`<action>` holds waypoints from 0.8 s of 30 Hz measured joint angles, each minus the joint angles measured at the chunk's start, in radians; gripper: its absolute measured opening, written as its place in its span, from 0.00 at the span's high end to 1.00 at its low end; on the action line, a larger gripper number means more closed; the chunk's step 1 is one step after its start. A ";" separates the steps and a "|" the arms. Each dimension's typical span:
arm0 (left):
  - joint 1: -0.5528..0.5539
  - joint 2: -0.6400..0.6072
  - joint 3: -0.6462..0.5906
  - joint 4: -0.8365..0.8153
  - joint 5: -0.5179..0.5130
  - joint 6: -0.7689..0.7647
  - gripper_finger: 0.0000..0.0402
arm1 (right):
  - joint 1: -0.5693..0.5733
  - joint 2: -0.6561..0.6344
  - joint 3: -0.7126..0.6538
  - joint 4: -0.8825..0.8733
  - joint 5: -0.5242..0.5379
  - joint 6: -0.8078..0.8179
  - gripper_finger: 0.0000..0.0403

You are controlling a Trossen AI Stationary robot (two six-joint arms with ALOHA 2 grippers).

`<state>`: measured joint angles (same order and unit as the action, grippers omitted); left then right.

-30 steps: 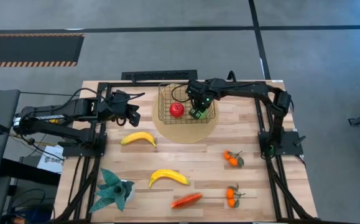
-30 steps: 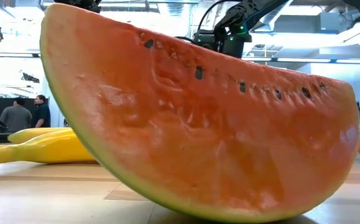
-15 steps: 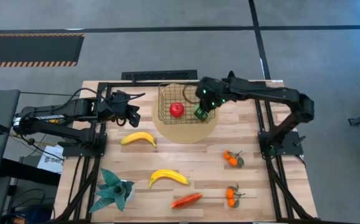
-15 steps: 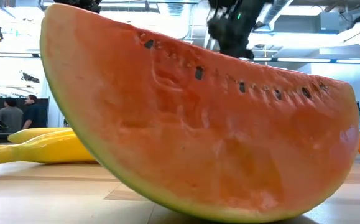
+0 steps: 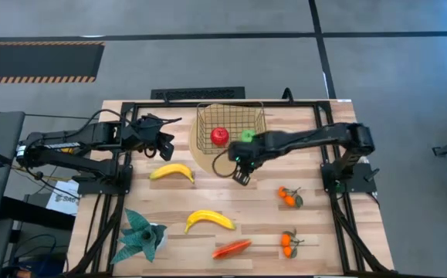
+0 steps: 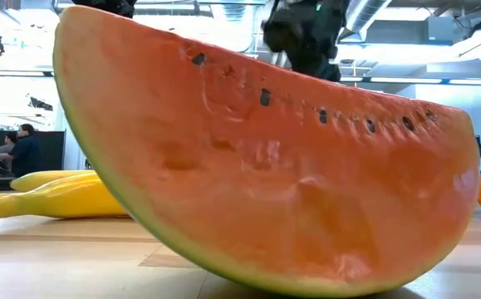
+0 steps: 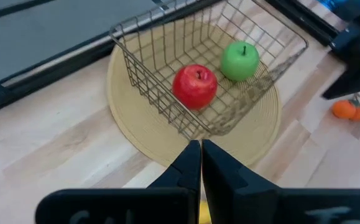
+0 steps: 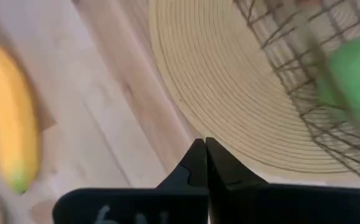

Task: Build produce basket
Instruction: Adjust the brown table mat with the basket

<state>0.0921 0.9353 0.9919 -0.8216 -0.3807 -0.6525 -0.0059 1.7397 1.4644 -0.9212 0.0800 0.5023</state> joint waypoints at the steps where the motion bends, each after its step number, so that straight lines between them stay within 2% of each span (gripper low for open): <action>1: 0.000 0.000 0.000 -0.001 0.008 0.006 1.00 | 0.010 0.027 0.000 0.004 0.007 0.013 1.00; 14: 0.000 0.000 0.000 -0.007 0.036 0.050 1.00 | 0.048 0.268 0.001 0.076 0.160 0.055 1.00; 24: 0.000 0.000 0.000 -0.010 0.036 0.058 1.00 | 0.022 0.270 0.000 0.128 0.163 0.054 1.00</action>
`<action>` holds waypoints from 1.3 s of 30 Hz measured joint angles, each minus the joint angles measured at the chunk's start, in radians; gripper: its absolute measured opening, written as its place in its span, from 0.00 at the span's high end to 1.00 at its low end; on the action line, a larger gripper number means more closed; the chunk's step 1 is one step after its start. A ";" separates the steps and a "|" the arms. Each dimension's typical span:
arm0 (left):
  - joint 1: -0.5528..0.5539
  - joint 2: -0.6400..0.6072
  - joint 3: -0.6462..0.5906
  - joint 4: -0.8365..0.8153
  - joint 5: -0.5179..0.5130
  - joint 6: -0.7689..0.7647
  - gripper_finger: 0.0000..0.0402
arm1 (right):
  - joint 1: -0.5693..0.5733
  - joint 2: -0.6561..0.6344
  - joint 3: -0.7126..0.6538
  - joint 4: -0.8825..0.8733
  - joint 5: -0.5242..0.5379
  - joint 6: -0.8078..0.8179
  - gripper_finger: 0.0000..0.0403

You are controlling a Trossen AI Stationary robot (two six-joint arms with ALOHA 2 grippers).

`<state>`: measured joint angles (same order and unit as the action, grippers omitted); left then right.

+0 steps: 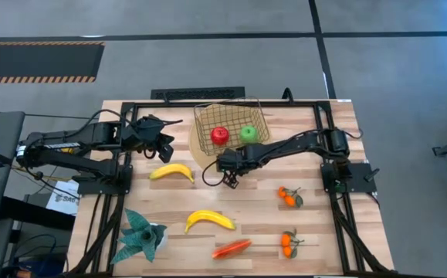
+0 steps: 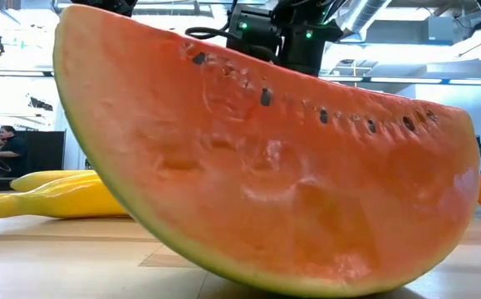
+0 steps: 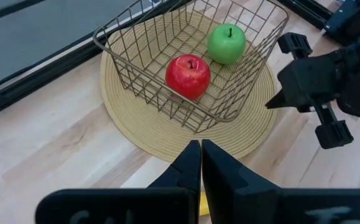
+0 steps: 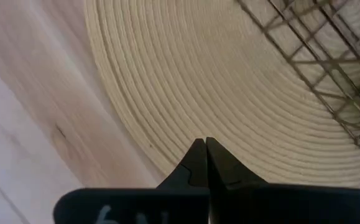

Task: Build produce basket
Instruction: Adjust the brown table mat with the basket

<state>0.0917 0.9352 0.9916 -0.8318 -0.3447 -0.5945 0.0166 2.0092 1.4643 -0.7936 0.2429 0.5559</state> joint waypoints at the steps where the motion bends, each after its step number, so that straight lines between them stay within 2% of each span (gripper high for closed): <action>1: 0.000 0.000 0.000 0.000 0.000 0.000 1.00 | 0.002 0.000 0.000 0.010 -0.011 0.005 1.00; 9: 0.000 0.000 0.000 -0.001 0.000 0.001 1.00 | 0.060 0.008 0.000 0.018 -0.034 0.064 1.00; 16: 0.000 0.000 0.000 -0.001 0.021 0.021 1.00 | 0.097 0.007 -0.032 0.028 0.086 0.164 1.00; 23: -0.007 0.000 0.000 -0.002 0.028 0.027 1.00 | 0.122 0.009 -0.121 0.044 0.099 0.284 1.00; 39: -0.007 0.000 0.000 -0.008 0.034 0.027 1.00 | 0.111 0.002 -0.129 0.126 0.109 0.282 1.00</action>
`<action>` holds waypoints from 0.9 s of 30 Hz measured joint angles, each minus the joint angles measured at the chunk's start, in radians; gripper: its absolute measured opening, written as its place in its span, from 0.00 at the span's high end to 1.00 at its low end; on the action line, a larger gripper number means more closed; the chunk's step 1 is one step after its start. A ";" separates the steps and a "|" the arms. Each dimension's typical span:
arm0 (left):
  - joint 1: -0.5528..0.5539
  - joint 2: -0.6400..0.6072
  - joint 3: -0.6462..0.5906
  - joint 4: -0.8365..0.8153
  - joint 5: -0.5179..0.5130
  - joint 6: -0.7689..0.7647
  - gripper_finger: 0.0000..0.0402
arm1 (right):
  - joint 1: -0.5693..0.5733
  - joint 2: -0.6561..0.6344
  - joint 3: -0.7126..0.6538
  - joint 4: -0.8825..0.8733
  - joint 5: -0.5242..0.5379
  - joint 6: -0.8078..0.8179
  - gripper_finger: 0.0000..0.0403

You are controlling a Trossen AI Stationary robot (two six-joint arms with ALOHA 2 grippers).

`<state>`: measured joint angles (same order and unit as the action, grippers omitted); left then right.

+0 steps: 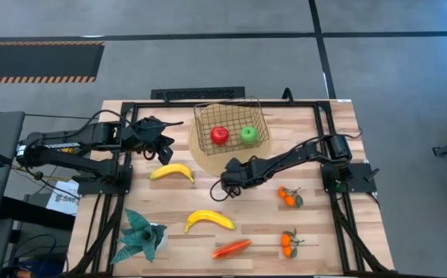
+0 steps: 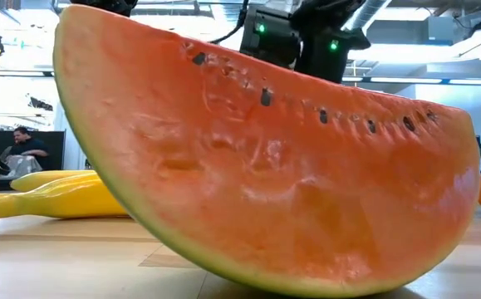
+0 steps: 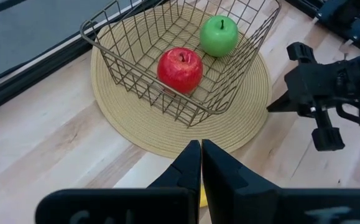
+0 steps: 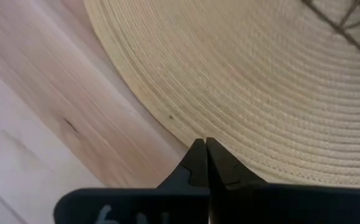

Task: Build produce basket
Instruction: Adjust the brown table mat with the basket

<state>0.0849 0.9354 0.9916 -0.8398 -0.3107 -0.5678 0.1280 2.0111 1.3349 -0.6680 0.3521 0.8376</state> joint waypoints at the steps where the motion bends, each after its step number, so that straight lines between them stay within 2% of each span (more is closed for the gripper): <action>1: 0.000 0.000 0.000 0.000 0.000 0.000 1.00 | 0.001 -0.001 0.006 -0.001 0.008 -0.001 1.00; 13: 0.000 0.000 0.000 0.000 0.003 0.000 1.00 | -0.044 -0.001 0.024 0.005 0.090 -0.087 1.00; 27: 0.000 0.000 0.000 -0.001 0.018 0.000 1.00 | -0.058 0.007 -0.050 0.107 0.082 -0.084 1.00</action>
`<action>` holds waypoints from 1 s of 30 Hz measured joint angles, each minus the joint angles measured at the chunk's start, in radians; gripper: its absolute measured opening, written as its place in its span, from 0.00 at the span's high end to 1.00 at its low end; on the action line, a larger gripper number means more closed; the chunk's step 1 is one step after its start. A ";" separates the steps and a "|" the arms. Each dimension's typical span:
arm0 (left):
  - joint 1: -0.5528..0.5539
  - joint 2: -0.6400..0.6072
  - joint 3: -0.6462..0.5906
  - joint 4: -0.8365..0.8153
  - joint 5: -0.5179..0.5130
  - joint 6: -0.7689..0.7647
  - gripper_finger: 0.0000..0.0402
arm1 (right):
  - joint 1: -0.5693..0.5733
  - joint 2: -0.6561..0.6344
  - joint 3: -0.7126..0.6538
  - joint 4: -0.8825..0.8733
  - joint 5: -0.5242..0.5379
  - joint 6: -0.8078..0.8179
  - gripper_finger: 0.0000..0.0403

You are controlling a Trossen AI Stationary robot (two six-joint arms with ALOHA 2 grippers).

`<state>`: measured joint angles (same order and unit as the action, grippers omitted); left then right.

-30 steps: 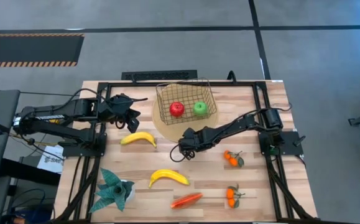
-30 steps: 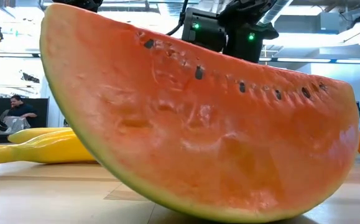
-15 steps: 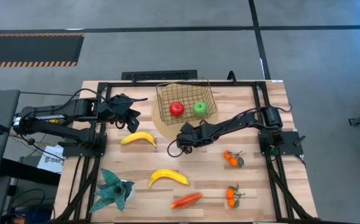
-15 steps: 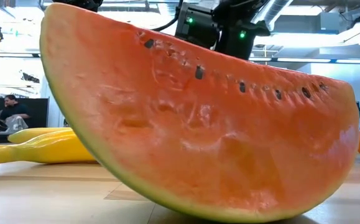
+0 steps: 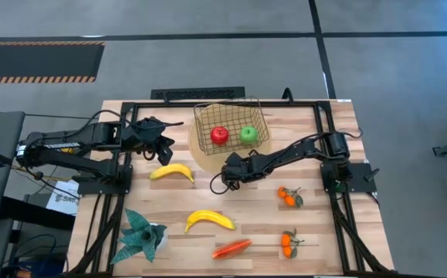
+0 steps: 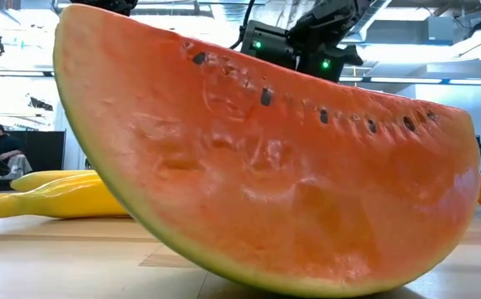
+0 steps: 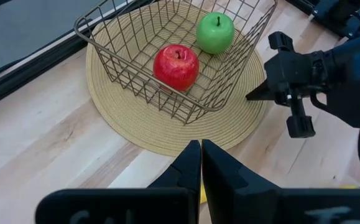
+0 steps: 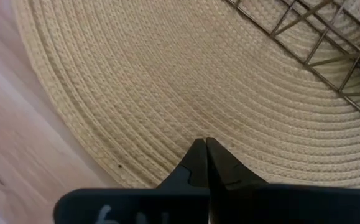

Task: Build produce basket
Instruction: Adjust the brown table mat with the basket, then put the banana into the basket

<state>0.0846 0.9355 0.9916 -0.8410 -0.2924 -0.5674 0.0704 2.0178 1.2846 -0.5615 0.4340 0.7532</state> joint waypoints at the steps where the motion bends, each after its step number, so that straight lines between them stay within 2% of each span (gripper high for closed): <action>1: 0.000 0.000 0.000 0.000 0.000 0.000 1.00 | 0.000 0.000 -0.004 0.001 -0.004 0.005 1.00; 8: 0.000 0.000 0.000 0.000 0.000 0.000 1.00 | 0.018 0.000 -0.011 0.017 -0.027 0.038 1.00; 18: 0.000 0.000 0.000 0.000 -0.001 0.000 1.00 | 0.120 -0.002 -0.010 0.019 -0.063 0.133 1.00; 22: 0.000 0.000 0.000 0.000 -0.001 0.000 1.00 | 0.128 -0.006 -0.009 0.002 -0.064 0.137 1.00; 26: 0.000 0.000 0.000 0.000 -0.001 0.000 1.00 | 0.109 -0.049 -0.013 -0.054 -0.069 0.132 1.00; 30: 0.000 0.000 0.000 -0.017 -0.001 0.009 1.00 | 0.091 -0.151 -0.012 -0.105 -0.059 0.129 1.00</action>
<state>0.0849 0.9352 0.9916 -0.8578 -0.2935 -0.5583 0.1614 1.8673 1.2724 -0.6668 0.3746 0.8823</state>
